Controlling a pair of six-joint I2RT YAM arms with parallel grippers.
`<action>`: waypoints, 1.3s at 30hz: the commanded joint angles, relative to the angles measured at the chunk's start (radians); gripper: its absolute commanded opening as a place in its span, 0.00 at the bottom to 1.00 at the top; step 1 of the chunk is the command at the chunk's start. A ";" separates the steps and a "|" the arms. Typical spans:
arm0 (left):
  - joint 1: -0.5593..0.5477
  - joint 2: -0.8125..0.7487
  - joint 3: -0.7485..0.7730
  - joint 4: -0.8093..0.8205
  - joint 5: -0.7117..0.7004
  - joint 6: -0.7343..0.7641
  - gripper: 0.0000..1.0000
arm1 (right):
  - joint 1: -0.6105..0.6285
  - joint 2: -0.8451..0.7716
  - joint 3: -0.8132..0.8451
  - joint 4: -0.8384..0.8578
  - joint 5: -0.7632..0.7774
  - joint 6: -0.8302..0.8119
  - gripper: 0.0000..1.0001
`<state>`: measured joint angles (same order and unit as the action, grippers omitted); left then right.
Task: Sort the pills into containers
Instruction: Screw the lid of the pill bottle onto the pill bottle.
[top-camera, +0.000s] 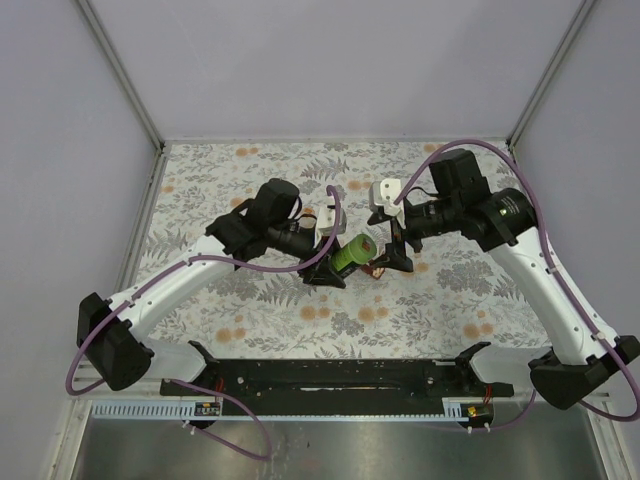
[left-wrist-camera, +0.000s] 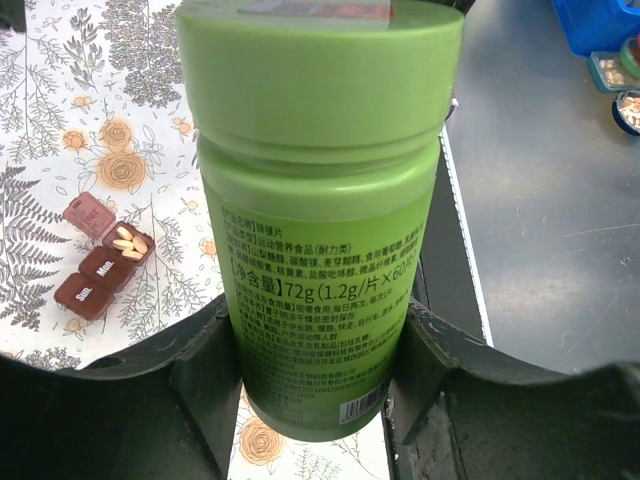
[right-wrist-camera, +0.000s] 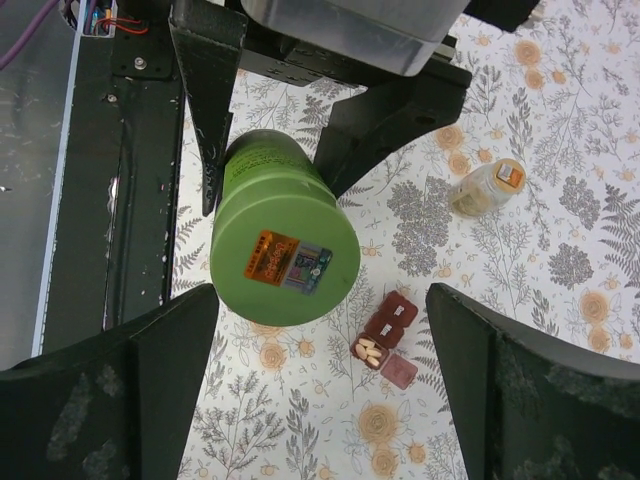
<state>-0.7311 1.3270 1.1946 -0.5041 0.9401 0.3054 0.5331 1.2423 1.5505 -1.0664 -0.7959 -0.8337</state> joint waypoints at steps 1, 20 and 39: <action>0.006 0.001 0.051 0.019 0.066 0.017 0.00 | 0.034 0.016 0.048 0.022 -0.011 -0.018 0.93; 0.006 -0.003 0.042 0.026 0.039 0.015 0.00 | 0.071 0.051 0.083 -0.021 -0.071 -0.001 0.60; -0.001 -0.063 0.011 0.184 -0.386 -0.074 0.00 | 0.076 0.146 0.010 0.126 -0.048 0.473 0.23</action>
<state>-0.7277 1.2961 1.1828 -0.5240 0.7444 0.2554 0.5842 1.3518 1.5818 -0.9699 -0.8009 -0.5407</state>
